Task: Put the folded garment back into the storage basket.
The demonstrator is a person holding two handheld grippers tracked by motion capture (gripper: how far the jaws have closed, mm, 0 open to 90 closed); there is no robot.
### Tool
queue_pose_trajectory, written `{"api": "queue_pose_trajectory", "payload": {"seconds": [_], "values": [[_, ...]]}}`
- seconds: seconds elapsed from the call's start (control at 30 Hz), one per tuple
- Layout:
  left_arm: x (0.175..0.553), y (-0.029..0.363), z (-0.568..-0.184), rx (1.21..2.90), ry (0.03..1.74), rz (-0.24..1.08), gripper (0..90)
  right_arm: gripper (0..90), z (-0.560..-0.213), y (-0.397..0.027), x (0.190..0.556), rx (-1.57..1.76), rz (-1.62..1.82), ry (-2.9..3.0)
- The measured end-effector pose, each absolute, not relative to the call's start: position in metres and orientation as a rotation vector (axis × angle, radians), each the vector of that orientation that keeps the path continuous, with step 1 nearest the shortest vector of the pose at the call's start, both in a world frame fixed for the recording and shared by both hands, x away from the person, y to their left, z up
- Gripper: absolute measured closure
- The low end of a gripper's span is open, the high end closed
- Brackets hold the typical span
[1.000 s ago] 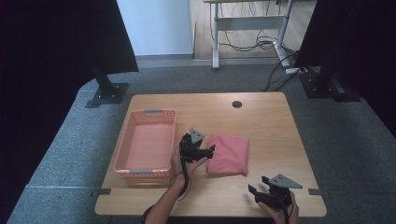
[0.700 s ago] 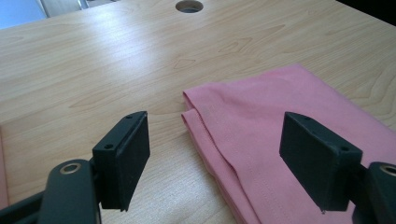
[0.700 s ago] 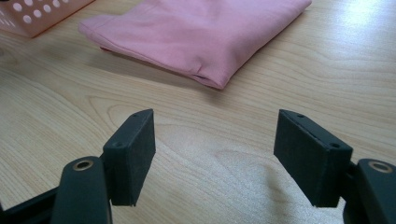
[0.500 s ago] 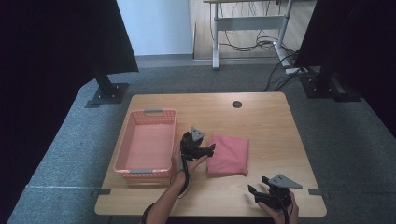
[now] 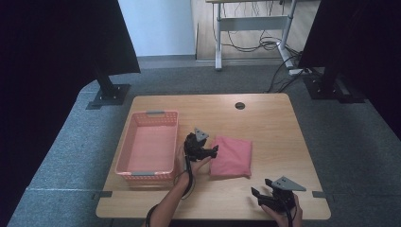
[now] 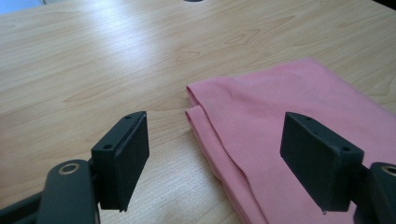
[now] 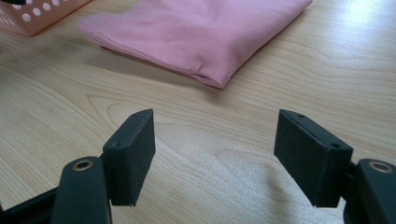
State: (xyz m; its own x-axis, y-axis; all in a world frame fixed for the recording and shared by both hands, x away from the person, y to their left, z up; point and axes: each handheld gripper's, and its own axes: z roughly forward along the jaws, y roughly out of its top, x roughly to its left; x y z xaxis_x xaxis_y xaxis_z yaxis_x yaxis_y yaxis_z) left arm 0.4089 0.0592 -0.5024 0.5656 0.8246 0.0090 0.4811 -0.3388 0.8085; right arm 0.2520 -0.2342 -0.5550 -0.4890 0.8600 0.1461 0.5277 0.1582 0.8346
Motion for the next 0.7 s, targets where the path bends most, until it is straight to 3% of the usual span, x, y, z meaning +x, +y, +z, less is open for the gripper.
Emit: {"api": "queue_pose_trajectory", "payload": {"seconds": [0.7], "values": [[0.422,0.054,-0.506,1.999,1.055,0.550,23.2,29.4,-0.556,-0.233,0.252,1.322,1.250,2.086]]}}
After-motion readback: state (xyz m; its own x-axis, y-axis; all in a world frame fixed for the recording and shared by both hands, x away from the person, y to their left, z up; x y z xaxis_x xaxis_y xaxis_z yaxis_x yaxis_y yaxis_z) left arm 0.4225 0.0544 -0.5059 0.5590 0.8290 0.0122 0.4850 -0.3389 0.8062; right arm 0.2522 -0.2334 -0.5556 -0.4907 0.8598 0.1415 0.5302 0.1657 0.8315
